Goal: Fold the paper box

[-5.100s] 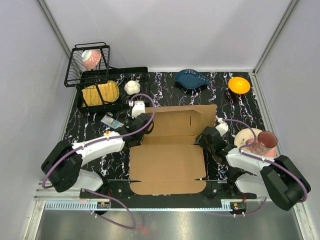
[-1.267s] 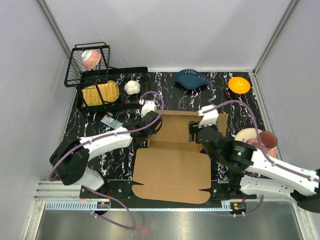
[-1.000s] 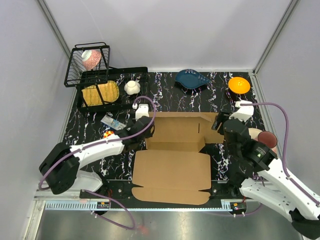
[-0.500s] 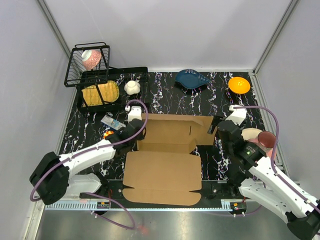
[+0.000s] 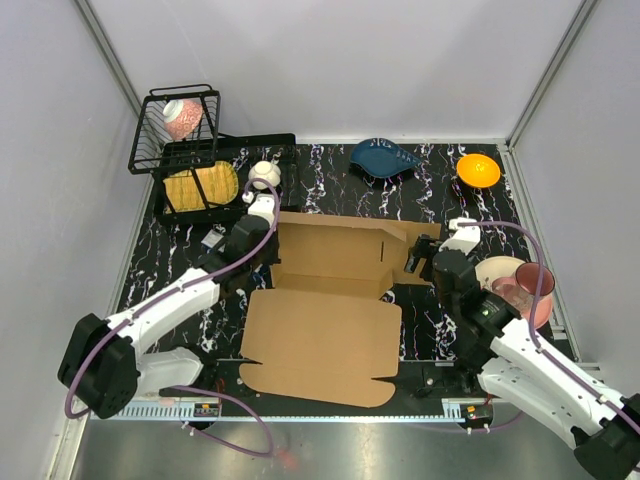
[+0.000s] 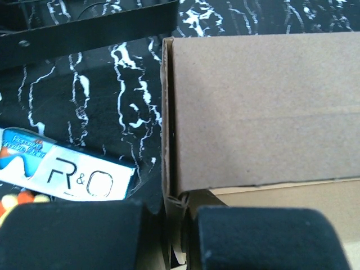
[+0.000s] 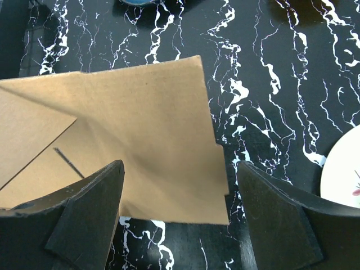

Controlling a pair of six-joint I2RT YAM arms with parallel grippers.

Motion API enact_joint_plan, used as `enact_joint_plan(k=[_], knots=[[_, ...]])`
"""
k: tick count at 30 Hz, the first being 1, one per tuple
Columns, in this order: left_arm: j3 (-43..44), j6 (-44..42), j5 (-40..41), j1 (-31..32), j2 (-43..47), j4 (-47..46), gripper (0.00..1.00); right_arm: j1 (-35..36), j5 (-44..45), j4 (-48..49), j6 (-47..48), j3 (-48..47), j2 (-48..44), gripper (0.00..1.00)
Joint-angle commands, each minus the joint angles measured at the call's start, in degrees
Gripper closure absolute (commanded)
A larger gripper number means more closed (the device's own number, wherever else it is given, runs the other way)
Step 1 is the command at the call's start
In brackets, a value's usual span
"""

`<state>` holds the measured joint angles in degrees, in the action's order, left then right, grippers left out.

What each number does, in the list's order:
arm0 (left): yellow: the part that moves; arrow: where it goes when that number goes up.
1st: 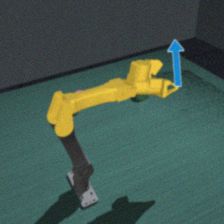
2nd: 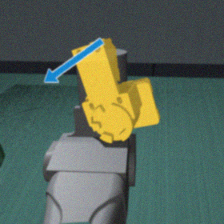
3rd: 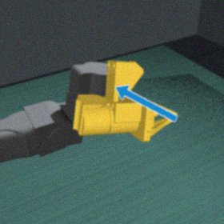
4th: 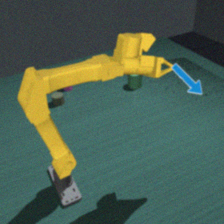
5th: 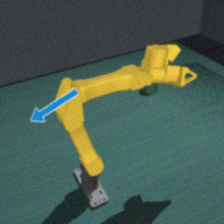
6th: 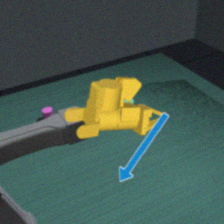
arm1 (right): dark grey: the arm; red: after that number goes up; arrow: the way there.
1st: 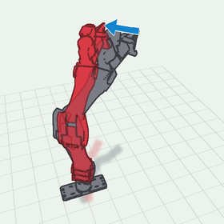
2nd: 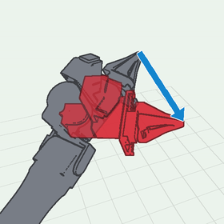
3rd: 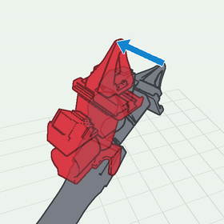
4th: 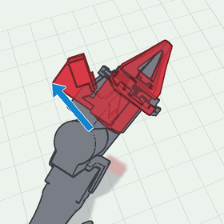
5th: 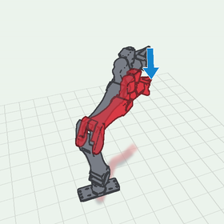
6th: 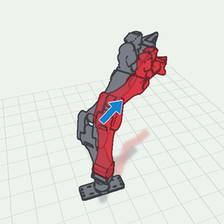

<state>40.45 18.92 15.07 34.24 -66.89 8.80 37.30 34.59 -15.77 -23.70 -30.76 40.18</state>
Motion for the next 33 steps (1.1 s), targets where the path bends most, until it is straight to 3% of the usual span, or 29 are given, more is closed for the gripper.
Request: enact_joint_plan(k=[1, 11, 14, 15, 18, 33], knots=[[3.58, -4.5, -9.17, -1.01, -0.08, 0.34, 1.0, -1.35, -0.13, 11.18, -1.26, 3.33, -1.42, 0.13], [6.4, -6.26, -10.77, -2.33, -2.36, 2.1, 1.0, -3.64, -4.53, 13.57, -0.12, 6.77, -6.61, 0.18], [6.84, -6.35, -10.5, -2.6, -2.8, 2.28, 1.0, -3.64, -6.1, 12.52, 0.85, 5.98, -6.7, 0.32], [6.84, -6.35, -10.67, -2.6, -2.89, 1.93, 1.0, -3.72, -6.63, 12.26, 1.03, 5.46, -6.35, 0.44], [7.01, -6.09, -10.59, -2.69, -3.07, 1.75, 1.0, -3.64, -8.13, 11.73, 0.77, 5.01, -5.03, 0.6], [6.14, -0.9, -9.89, -2.25, -4.74, -0.09, 1.0, -3.72, -17.97, 13.48, -2.48, 4.57, -0.99, 0.89]])
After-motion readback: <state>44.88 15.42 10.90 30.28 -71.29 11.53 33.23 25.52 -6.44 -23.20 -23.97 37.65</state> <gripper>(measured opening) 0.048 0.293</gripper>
